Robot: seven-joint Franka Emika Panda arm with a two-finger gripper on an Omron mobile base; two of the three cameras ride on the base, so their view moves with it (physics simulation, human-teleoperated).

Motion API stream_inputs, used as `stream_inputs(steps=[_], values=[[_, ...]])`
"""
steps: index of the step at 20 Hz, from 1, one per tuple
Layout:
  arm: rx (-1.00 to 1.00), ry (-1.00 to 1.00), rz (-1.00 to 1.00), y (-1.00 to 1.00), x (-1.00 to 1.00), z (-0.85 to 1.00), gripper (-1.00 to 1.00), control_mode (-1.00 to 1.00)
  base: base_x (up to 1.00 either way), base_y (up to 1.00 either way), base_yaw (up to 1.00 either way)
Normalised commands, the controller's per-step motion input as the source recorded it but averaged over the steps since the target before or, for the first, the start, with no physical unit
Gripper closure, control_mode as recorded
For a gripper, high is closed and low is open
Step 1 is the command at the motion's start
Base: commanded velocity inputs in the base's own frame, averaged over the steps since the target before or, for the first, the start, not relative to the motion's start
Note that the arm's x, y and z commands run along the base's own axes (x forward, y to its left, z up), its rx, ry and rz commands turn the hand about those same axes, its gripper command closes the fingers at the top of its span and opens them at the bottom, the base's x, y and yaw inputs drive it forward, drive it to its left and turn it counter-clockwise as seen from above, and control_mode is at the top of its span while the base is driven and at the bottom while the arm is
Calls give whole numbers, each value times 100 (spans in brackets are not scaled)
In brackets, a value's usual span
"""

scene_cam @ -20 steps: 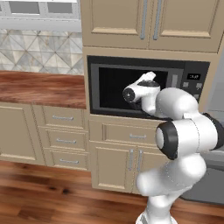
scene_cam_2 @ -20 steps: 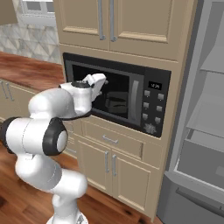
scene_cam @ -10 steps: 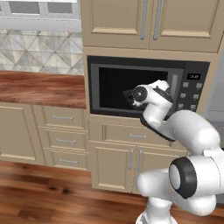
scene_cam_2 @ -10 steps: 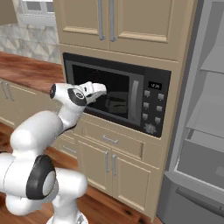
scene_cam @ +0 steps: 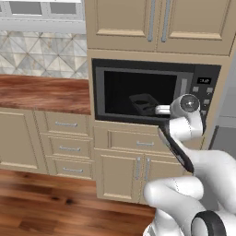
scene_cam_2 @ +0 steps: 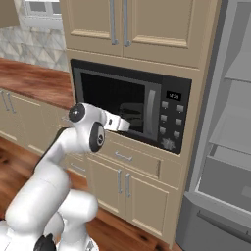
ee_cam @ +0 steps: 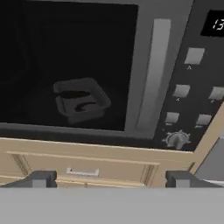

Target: Place the tupperware containing the shrimp and carrot meal in the microwave. Close the microwave door and press the start button to reheat the meal.

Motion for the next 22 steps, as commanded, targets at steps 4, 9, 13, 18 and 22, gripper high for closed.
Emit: stream_inputs(steps=[4,9,13,18,22], values=[[70,-31,-1,-52,-22,-21,-100,-100,0,0,0],[62,-32,-4,-52,-13,-6,-100,-100,0,0,0],[40,-12,-7,-46,-1,0,-100,-100,0,0,0],[14,-1,-2,-26,0,2,100,-100,0,0,0],[10,0,0,-30,-5,12,100,-100,0,0,0]])
